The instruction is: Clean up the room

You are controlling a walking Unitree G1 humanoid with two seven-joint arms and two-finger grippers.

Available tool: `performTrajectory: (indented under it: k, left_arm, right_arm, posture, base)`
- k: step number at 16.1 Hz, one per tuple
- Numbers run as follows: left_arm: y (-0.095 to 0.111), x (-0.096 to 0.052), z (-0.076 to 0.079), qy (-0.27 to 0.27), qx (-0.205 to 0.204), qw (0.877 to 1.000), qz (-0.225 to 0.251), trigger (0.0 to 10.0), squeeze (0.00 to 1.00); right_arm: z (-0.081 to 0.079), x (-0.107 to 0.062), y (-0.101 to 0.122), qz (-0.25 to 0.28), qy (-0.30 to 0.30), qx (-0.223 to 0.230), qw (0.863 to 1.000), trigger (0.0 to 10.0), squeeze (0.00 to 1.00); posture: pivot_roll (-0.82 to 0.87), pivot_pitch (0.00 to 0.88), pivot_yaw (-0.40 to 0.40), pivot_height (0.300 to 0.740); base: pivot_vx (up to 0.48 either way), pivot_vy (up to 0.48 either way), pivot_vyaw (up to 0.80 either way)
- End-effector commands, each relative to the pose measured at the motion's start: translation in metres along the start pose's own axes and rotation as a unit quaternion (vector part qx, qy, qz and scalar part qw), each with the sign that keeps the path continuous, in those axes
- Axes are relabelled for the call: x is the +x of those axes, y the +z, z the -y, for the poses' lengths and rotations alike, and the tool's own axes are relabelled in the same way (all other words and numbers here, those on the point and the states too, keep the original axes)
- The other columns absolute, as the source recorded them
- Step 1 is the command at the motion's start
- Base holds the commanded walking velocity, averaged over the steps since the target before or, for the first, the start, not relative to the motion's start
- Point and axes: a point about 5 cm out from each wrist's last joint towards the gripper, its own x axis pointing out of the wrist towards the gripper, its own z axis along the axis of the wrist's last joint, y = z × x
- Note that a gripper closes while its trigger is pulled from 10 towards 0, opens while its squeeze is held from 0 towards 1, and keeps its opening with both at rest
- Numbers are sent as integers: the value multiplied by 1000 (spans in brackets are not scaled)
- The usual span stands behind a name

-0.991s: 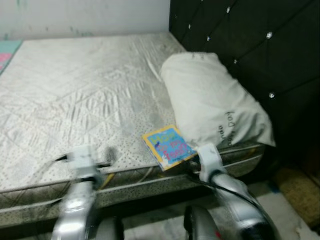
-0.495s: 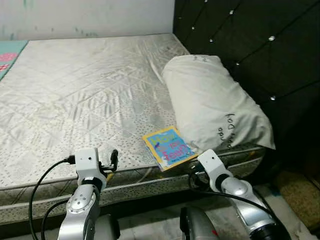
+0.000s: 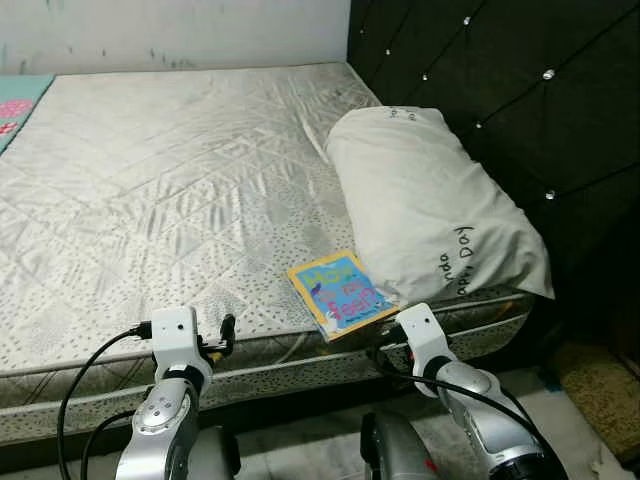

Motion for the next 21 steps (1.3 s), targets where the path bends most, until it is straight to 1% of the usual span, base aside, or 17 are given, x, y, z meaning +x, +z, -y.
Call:
performTrajectory:
  k: [1,3,5,7,11,12,14,15,17,18,21]
  left_arm:
    - [2,0,1,-3,2,1000,0,10000,0]
    - [4,1,3,-4,3,1000,3,10000,0]
    - [6,2,3,-2,5,1000,7,10000,0]
    - [8,2,-2,13,10,1000,10,10000,0]
    - [9,2,-10,37,13,999,10,10000,0]
    - [10,1,-11,42,15,999,11,10000,0]
    - [11,-1,-13,41,13,999,13,10000,0]
    - [11,-2,-14,39,3,999,15,10000,0]
    - [13,-2,-13,34,2,999,21,10000,0]
    - [14,-1,-13,31,2,999,21,10000,0]
    - [14,-1,-9,25,1,999,21,10000,0]
  right_arm:
    - [-1,-3,2,5,4,7,1000,10000,0]
    - [-3,-5,0,2,12,7,1000,10000,0]
    - [-5,-5,0,-1,16,8,1000,10000,0]
    - [-11,-4,1,-2,24,8,1000,10000,0]
    - [-28,5,7,-7,75,17,997,10000,0]
    - [-32,8,10,-1,77,17,997,10000,0]
    - [-39,12,18,17,88,34,995,10000,0]
    - [-41,14,20,24,91,37,995,10000,0]
    - [-45,13,24,38,102,34,993,10000,0]
    - [-48,13,23,39,109,27,993,10000,0]
    - [-49,13,20,37,110,29,993,10000,0]
  posture:
    - [-92,0,-24,545]
    - [-98,0,-20,526]
    - [-98,0,-19,526]
    - [-95,0,-18,526]
    - [-84,0,-20,526]
    - [-79,0,-18,526]
    - [-78,0,-15,526]
    - [-78,0,-14,526]
    - [-78,0,-13,526]
    - [-78,0,-12,526]
    - [-80,0,-12,526]
  base:
    - [0,0,0]
    - [0,0,0]
    - [0,0,0]
    - [0,0,0]
    - [0,0,0]
    - [0,0,0]
    - [0,0,0]
    - [0,0,0]
    - [127,0,0]
    - [307,0,800]
    - [379,0,800]
